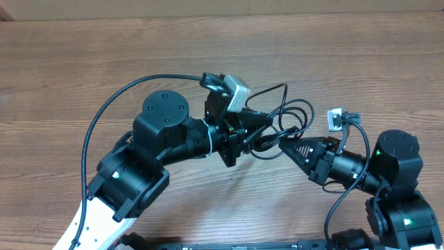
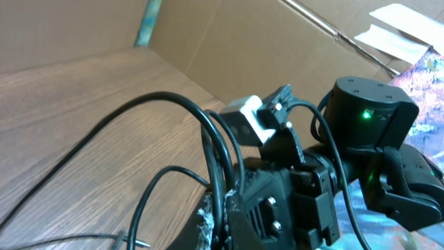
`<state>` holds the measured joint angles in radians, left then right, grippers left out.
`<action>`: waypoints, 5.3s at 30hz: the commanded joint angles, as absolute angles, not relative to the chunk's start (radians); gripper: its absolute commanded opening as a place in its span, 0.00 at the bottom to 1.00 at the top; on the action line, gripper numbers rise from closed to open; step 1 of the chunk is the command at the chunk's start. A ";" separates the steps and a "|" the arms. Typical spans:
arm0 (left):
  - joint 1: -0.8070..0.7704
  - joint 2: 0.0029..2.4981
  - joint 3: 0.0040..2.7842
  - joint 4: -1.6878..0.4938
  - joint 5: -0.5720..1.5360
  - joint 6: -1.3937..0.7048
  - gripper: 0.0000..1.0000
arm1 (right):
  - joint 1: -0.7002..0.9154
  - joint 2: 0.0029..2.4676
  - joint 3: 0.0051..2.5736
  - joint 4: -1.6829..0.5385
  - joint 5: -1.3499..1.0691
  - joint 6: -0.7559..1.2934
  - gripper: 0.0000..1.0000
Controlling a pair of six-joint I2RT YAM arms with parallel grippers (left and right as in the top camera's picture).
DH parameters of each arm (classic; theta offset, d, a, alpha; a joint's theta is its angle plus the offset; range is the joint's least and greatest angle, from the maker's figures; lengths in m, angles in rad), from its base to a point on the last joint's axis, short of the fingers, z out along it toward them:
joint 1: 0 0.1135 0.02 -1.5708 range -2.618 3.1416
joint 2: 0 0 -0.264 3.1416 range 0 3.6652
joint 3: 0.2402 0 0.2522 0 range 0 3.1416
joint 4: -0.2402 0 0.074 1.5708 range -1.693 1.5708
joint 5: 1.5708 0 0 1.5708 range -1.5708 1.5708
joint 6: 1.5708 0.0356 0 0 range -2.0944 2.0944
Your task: Untangle cables
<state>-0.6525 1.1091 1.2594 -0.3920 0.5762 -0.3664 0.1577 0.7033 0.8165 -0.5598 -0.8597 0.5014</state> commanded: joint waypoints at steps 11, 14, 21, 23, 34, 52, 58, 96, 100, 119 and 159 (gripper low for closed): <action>-0.651 1.138 1.274 -0.392 0.603 -0.352 0.04 | 0.158 0.697 0.831 -0.554 -0.858 0.501 0.05; -0.651 1.138 1.274 -0.396 0.603 -0.298 0.04 | 0.158 0.697 0.831 -0.562 -0.858 0.501 0.36; -0.648 1.138 1.274 -0.443 0.522 -0.175 0.04 | 0.158 0.697 0.831 -0.617 -0.858 0.496 0.76; -0.648 1.138 1.274 -0.453 0.514 -0.158 0.04 | 0.158 0.697 0.831 -0.630 -0.858 0.490 0.76; -0.646 1.138 1.274 -0.508 0.497 -0.087 0.04 | 0.155 0.697 0.831 -0.628 -0.848 0.493 0.69; -0.543 1.137 1.274 -0.540 0.586 -0.262 0.04 | 0.154 0.697 0.831 -0.576 -0.663 0.666 0.69; -0.544 1.137 1.274 -0.520 0.698 -0.197 0.04 | 0.154 0.697 0.831 -0.569 -0.663 0.666 0.69; -0.450 1.137 1.274 -0.525 0.690 -0.480 0.04 | 0.154 0.697 0.831 -0.570 -0.636 0.726 0.69; -0.450 1.137 1.274 -0.477 0.746 -0.497 0.04 | 0.154 0.697 0.831 -0.545 -0.636 0.766 0.69; -0.488 1.139 1.274 -0.466 0.779 -0.469 0.04 | 0.154 0.697 0.831 -0.494 -0.645 0.767 0.73; -0.517 1.139 1.274 -0.438 0.675 -0.537 0.04 | 0.155 0.707 0.831 -0.543 -0.644 0.758 0.73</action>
<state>-0.5156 1.1374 1.2591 -0.4549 0.6384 -0.5182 0.1574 0.7097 0.8169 -0.5426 -0.6537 0.7654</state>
